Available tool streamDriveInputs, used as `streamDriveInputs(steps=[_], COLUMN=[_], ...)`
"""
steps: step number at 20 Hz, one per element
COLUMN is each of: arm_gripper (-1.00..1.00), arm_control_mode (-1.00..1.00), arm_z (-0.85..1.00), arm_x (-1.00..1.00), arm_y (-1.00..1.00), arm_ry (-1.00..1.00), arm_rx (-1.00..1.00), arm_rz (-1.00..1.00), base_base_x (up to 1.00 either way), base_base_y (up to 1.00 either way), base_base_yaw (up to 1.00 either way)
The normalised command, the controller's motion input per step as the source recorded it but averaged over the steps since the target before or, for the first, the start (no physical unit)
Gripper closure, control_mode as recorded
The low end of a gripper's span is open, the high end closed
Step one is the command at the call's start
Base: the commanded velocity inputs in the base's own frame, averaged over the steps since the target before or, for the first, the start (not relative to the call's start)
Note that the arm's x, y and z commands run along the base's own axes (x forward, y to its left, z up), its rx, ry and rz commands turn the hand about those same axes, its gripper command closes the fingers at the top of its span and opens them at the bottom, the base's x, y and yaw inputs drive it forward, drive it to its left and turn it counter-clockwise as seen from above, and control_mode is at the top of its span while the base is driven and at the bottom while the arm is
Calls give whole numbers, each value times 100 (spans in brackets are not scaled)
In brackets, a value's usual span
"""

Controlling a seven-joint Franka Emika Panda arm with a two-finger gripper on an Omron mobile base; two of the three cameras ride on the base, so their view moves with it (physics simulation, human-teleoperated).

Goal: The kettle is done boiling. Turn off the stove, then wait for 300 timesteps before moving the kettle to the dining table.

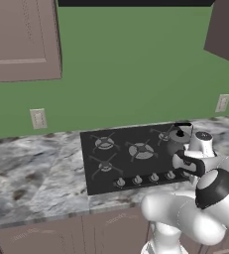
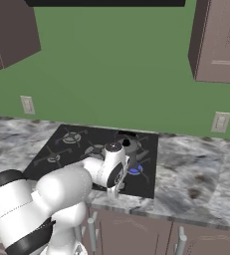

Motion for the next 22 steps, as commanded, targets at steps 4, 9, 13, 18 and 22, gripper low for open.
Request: streamDriveInputs(steps=[4, 9, 13, 18, 22], arm_gripper=[-100, -100, -100, -100, 100], arm_control_mode=[-100, -100, -100, -100, -100], arm_z=[-8, -7, -17, -16, -15], arm_x=[3, 1, 0, 0, 2], arm_y=[0, 0, 0, 0, 0], arm_ry=[3, 1, 0, 0, 0], arm_rx=[0, 0, 0, 0, 0], arm_rz=[0, 0, 0, 0, 0], base_base_x=[0, 0, 0, 0, 0], base_base_y=[0, 0, 0, 0, 0], base_base_yaw=[0, 0, 0, 0, 0])
